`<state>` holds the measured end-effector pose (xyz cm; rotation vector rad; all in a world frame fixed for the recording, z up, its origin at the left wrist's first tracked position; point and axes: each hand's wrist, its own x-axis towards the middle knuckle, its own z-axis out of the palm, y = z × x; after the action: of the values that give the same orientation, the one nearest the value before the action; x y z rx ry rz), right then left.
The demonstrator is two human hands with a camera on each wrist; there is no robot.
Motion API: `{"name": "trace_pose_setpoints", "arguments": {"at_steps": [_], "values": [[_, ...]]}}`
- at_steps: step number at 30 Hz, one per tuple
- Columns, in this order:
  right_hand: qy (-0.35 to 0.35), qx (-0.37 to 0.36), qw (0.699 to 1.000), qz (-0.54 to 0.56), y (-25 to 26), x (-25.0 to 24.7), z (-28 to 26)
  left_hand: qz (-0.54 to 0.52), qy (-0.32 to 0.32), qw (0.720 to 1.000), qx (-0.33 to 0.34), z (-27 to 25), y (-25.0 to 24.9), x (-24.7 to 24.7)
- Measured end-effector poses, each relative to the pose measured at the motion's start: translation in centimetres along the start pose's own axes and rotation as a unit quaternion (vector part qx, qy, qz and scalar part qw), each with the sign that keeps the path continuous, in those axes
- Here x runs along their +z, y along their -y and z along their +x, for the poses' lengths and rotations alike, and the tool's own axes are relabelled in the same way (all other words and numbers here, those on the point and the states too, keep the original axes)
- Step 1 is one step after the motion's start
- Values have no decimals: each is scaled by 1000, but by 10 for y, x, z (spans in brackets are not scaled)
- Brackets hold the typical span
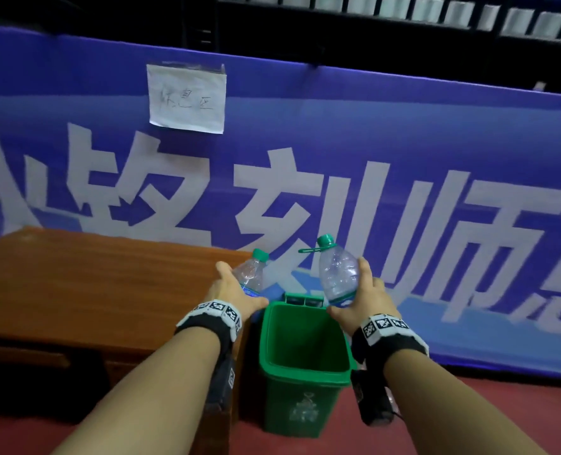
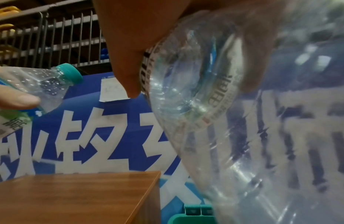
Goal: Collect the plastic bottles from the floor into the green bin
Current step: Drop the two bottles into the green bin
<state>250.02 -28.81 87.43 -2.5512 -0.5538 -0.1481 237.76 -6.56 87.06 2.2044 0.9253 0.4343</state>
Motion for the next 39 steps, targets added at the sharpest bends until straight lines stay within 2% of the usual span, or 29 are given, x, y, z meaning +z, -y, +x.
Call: {"name": "trace_pose_setpoints", "arguments": {"at_steps": [5,11,18,23,26,30,34,39], "values": [[-24,59,998,17,-12,47,102,-5,23,1000,18,131,-15,46],[-14,131,991,38,-50,88,203,-5,43,998,50,246,-48,115],[28,169,983,65,-106,173,313,43,88,995,35,348,-62,214],[121,147,980,53,-142,235,387,95,108,990,10,418,-76,275],[168,148,973,45,-159,265,423,118,134,984,-16,445,-80,311],[222,157,961,48,-175,303,451,132,154,976,-79,455,-61,348],[264,197,943,41,-195,342,449,152,188,960,-141,451,-30,364],[317,229,920,7,-218,379,437,161,216,945,-185,452,0,368]]}}
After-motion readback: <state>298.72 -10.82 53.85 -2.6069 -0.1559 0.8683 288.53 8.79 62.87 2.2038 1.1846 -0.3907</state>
